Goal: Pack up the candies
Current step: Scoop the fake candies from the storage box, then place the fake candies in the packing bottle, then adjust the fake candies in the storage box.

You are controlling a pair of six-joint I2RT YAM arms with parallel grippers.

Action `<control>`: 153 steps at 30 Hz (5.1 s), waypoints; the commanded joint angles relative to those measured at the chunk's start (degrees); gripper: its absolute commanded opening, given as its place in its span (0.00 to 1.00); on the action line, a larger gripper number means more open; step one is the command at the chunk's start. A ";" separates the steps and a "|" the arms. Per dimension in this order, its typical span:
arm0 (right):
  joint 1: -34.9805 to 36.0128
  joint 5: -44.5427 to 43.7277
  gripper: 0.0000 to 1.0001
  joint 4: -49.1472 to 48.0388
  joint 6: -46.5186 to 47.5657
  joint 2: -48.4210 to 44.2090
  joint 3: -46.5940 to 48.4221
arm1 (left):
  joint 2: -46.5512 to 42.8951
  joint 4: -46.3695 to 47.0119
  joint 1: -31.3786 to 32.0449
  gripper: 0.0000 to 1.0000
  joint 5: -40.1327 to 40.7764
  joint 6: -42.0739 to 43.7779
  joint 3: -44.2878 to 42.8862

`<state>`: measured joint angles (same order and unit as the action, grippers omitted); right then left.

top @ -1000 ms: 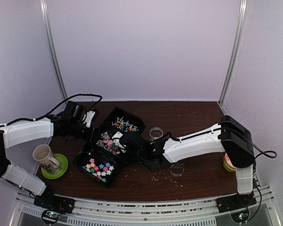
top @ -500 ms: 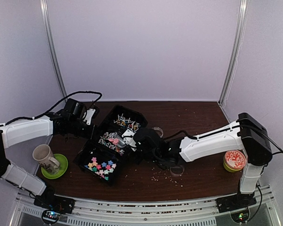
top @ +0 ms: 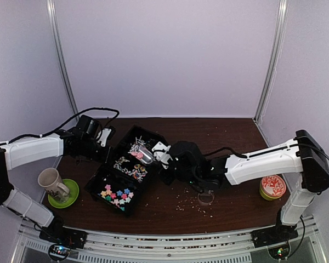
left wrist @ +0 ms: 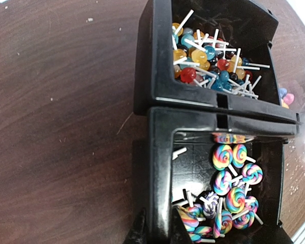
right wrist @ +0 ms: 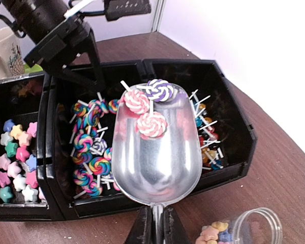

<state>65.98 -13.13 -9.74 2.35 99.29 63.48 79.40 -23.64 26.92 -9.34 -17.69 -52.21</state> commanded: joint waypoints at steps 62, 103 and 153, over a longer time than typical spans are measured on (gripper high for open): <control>-6.77 -9.54 0.00 51.70 0.14 -20.76 6.46 | -1.36 2.85 -0.44 0.00 -0.60 -1.55 -4.96; -6.82 -9.70 0.00 73.00 1.48 -5.29 27.59 | -0.91 2.75 -0.39 0.00 -1.12 -1.47 -5.32; -0.78 6.12 0.00 60.74 6.13 -13.95 33.73 | -2.36 12.48 -4.56 0.00 -15.51 -5.58 -1.15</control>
<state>65.01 -11.64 57.45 8.64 90.08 99.20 79.75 -25.02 25.50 -14.96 -18.59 -53.67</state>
